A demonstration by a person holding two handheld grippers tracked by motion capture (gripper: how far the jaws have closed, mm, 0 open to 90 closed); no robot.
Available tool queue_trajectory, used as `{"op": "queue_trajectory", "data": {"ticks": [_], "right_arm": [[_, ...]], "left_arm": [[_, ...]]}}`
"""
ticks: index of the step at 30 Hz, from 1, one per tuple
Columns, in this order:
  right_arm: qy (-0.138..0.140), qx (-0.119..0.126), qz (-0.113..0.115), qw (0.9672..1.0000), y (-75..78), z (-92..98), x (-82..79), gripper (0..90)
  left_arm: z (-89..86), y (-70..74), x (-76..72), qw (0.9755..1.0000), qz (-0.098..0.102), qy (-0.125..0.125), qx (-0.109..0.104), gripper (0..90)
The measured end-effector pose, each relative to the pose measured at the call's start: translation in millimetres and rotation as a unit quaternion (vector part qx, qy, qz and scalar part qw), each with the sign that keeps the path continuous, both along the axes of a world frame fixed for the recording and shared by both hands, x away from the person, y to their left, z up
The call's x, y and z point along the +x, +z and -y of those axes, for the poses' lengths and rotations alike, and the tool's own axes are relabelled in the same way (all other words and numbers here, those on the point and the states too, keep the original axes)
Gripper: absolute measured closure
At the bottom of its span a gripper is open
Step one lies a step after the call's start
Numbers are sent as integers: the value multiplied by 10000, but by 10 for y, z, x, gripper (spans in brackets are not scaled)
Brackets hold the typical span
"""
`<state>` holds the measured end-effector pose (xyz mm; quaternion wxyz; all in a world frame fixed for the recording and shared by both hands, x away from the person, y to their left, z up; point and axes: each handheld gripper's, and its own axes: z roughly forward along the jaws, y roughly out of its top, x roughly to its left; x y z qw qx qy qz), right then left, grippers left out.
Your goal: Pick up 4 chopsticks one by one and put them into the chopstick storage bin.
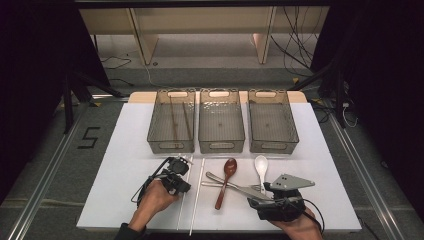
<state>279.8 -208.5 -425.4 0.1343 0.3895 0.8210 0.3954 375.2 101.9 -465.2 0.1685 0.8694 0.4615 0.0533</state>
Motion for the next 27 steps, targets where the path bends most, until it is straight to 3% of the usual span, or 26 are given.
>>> {"op": "queue_trajectory", "data": {"ticks": [9, 27], "right_arm": [[-4, 2, 13, 10000, 6, 2, 2, 278], [0, 13, 9, 10000, 15, 6, 3, 286]], "left_arm": [[54, 11, 11, 9997, -30, -82, 206, 704], [7, 11, 45, 9999, -110, -78, 77, 756]]}}
